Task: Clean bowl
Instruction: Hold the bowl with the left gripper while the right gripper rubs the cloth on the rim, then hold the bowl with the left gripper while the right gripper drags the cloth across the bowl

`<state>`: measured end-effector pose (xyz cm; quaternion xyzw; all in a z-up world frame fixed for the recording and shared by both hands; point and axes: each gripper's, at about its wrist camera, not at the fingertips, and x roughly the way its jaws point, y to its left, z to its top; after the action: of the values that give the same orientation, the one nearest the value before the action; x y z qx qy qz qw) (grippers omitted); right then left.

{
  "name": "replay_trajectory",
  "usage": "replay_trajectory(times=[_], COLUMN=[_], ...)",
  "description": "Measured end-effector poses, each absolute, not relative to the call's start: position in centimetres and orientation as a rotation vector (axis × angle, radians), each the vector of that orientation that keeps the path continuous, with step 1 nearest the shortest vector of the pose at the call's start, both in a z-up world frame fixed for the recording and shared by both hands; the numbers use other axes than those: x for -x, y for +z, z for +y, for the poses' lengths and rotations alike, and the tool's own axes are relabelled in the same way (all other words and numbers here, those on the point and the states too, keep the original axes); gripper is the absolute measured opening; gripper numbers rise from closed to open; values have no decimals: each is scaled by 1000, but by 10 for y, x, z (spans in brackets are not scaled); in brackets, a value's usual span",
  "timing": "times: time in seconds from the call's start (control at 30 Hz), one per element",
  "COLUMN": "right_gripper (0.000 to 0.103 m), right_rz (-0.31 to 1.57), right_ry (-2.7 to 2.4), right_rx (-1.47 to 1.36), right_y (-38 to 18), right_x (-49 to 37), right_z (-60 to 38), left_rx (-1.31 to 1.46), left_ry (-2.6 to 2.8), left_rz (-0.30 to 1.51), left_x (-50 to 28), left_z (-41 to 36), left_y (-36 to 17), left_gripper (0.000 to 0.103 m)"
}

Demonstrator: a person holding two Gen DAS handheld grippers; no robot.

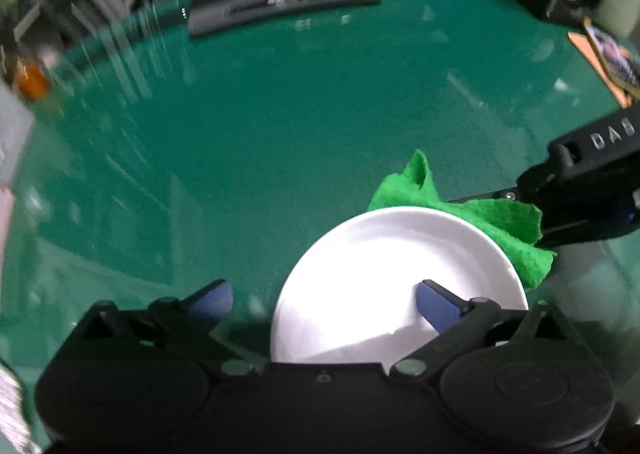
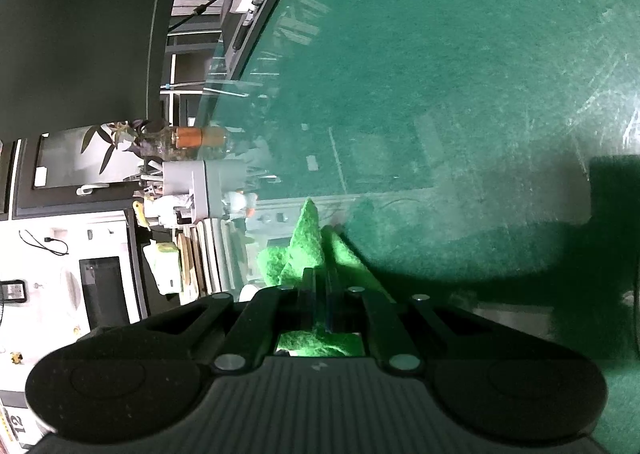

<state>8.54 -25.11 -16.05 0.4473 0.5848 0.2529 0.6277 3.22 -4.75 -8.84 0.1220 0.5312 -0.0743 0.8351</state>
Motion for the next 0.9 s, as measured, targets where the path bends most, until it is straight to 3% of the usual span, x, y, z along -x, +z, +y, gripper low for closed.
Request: replay_trajectory(times=[0.03,0.13,0.2,0.9], right_gripper=[6,6,6,6], right_rz=[1340,1329,1320,1340], right_ry=[581,572,568,601], right_rx=[-1022,-1034,-1042,-1138], right_y=[-160,-160,-159,-165], right_x=[-85,-86,-87,-96], right_z=[-251,-256,-260,-253], left_rx=[-214,-175,-156,-197], left_ry=[-192,-189,-206,-323], left_rz=[1123,1128,1140,1179], left_x=[-32,-32,-32,-29], left_z=[-45,-38,-32,-24], left_y=[-85,-82,-80,-86], left_gripper=[55,32,27,24])
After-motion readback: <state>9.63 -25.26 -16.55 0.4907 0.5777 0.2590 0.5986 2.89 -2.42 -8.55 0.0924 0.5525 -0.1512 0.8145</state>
